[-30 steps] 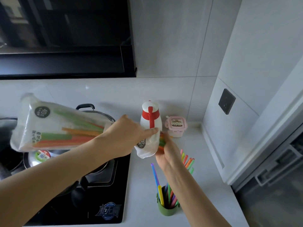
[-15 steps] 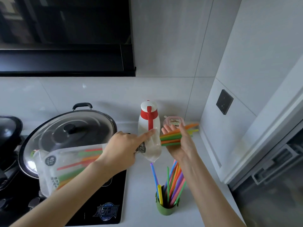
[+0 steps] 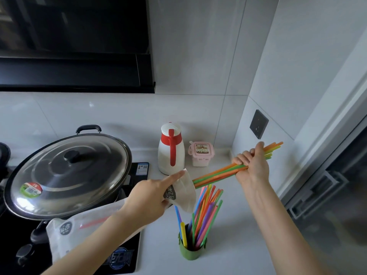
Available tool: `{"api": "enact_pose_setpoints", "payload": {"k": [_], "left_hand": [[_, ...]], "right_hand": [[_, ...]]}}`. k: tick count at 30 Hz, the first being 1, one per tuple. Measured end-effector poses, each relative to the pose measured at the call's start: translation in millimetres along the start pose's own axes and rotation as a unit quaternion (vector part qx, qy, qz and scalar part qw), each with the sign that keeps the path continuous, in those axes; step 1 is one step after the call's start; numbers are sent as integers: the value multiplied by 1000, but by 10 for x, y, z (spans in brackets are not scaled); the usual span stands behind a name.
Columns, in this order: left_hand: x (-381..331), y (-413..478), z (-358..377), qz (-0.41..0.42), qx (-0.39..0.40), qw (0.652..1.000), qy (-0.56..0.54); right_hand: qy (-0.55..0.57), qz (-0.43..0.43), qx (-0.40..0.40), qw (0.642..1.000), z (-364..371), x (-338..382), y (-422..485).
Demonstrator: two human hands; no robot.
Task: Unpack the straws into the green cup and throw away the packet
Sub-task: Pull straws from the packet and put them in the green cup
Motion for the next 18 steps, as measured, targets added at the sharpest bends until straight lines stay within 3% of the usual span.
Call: {"api": "enact_pose_setpoints", "payload": {"k": [10, 18], "left_hand": [[216, -210, -37, -66, -1, 997, 49], [307, -253, -156, -94, -15, 990, 103]], "right_hand": [[1, -142, 33, 989, 85, 722, -5], [-102, -180, 174, 963, 72, 638, -238]]}}
Point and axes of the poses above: each hand's wrist, its own y-axis towards the middle knuckle, its own z-axis out of the palm, x = y × z, the point moved 2 cm from there along y, towards the middle knuckle, and after that the axes turned 13 degrees about -x, right-handed, at the moved point
